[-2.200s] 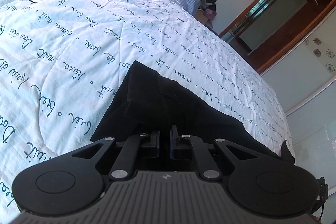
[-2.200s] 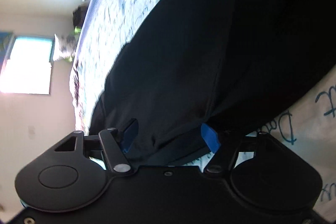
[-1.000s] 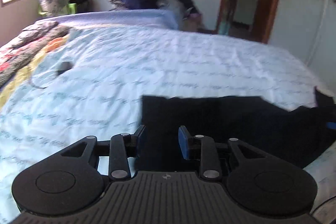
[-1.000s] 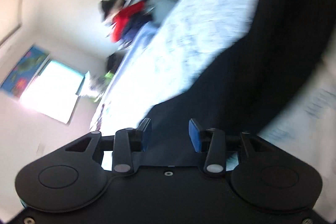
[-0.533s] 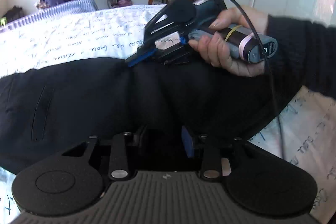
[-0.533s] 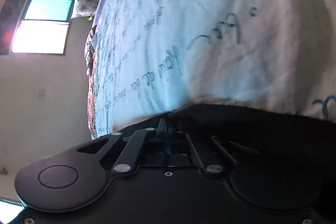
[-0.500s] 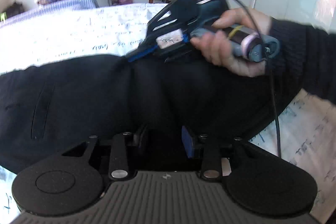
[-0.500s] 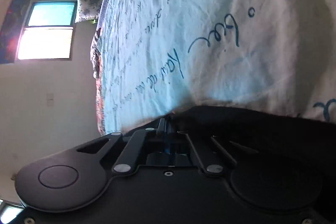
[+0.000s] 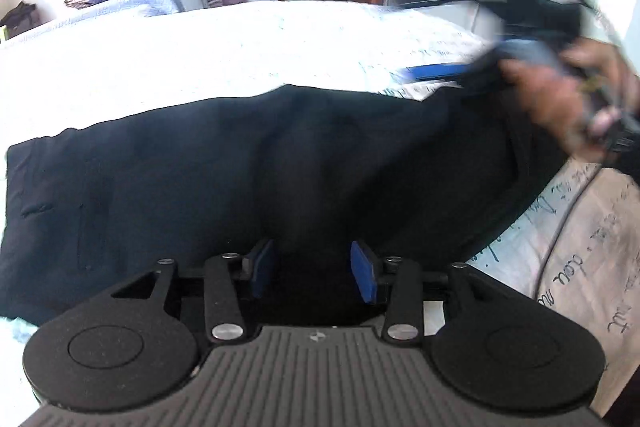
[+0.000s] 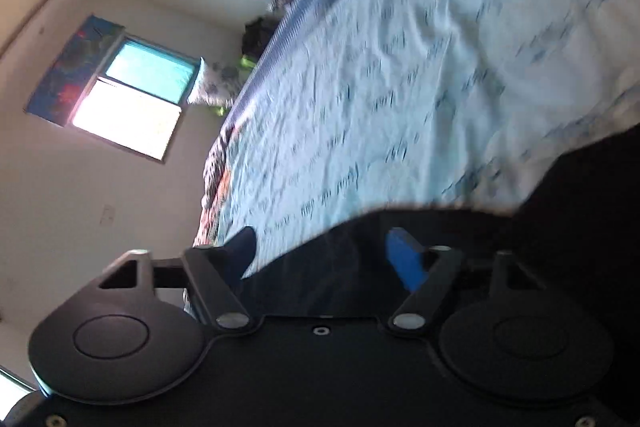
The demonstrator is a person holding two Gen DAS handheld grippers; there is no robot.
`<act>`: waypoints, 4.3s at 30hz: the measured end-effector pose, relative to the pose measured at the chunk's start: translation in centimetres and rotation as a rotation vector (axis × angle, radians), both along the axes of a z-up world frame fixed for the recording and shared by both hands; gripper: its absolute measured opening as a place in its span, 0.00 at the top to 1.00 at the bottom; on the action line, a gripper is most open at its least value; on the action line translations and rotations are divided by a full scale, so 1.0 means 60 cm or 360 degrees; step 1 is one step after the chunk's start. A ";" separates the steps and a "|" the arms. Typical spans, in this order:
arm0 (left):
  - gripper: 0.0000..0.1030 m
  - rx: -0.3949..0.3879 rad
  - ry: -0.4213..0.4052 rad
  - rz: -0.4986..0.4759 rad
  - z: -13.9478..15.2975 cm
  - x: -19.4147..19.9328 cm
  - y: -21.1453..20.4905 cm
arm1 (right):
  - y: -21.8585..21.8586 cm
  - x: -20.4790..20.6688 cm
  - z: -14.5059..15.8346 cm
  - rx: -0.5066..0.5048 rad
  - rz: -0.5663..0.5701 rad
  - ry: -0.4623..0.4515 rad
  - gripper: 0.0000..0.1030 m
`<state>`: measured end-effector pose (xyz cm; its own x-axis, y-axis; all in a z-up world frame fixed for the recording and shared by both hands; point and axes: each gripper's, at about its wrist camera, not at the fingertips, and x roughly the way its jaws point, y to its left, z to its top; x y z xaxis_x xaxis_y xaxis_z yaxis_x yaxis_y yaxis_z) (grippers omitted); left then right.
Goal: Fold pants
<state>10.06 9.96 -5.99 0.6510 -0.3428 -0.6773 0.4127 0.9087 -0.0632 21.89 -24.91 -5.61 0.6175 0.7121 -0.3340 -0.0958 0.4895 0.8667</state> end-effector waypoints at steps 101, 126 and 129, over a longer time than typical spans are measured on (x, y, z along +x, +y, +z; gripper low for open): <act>0.91 0.0320 -0.0139 -0.0522 0.023 0.014 -0.435 | -0.499 -0.254 0.079 -0.0253 -0.1017 -0.0256 0.94; 0.34 0.0048 -0.0118 -0.0129 0.068 0.162 -0.259 | -0.412 -0.201 -0.009 0.0259 -0.0741 -0.0110 0.18; 0.42 0.0275 0.0044 0.0085 -0.010 0.226 -0.230 | -0.383 -0.125 -0.097 0.0238 -0.0620 0.0285 0.61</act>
